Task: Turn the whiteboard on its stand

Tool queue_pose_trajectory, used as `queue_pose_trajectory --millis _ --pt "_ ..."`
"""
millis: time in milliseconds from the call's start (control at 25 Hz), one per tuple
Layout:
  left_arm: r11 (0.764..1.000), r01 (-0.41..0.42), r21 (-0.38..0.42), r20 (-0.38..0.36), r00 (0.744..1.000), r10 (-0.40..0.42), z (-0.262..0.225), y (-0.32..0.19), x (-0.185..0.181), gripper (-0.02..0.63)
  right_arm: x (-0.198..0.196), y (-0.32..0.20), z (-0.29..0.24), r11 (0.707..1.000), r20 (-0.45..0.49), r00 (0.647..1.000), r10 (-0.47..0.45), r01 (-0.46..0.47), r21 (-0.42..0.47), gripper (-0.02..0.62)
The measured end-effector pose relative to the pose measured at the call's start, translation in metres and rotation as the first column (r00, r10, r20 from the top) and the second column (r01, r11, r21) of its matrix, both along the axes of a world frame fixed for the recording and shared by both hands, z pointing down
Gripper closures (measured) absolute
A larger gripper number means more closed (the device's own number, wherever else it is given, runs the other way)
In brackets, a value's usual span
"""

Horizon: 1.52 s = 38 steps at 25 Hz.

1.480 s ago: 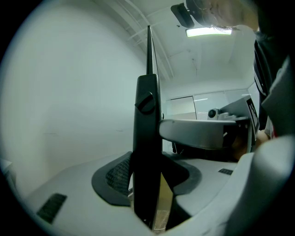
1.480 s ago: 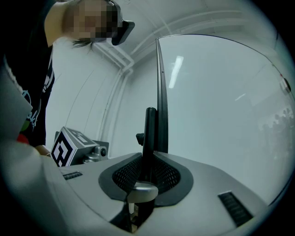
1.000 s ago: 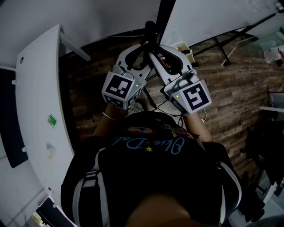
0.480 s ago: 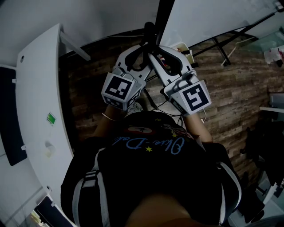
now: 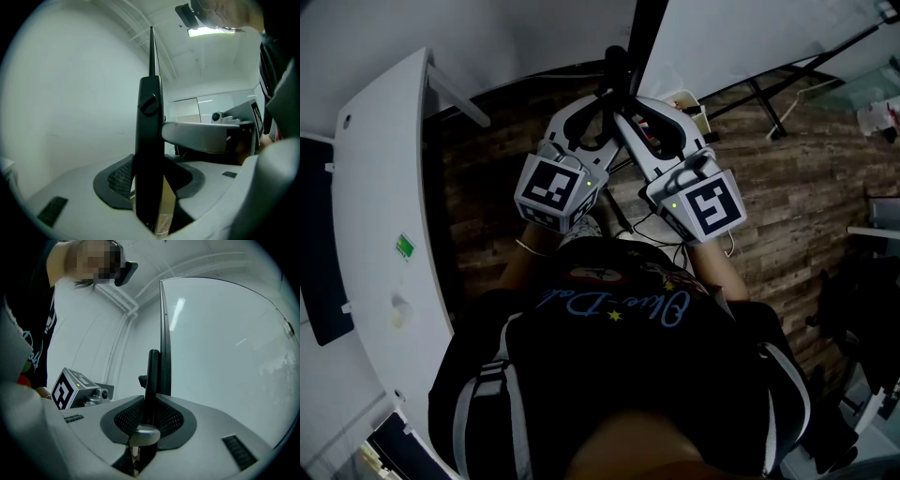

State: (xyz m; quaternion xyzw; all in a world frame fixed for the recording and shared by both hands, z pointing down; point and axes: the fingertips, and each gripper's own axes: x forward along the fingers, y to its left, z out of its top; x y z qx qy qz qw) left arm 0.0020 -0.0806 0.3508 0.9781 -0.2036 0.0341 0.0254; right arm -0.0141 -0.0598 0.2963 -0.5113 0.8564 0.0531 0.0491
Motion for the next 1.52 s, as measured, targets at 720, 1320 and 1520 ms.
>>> queue_pose_trajectory --millis 720,1320,1520 --pt "1.000 0.015 -0.001 0.002 1.000 -0.015 0.0007 0.0069 0.0007 0.416 0.0010 0.0071 0.0001 1.000 -0.002 1.000 -0.012 0.012 0.009 0.515" --pt "1.000 -0.005 0.010 -0.001 1.000 0.005 -0.0019 0.0069 0.0001 0.416 0.0009 0.0054 -0.0003 1.000 0.013 1.000 -0.012 0.012 0.004 0.512" --pt "1.000 -0.020 0.019 0.010 1.000 0.020 0.0010 0.0106 -0.0011 0.417 0.0020 0.0070 0.0015 1.000 0.006 1.000 -0.007 0.007 -0.006 0.512"
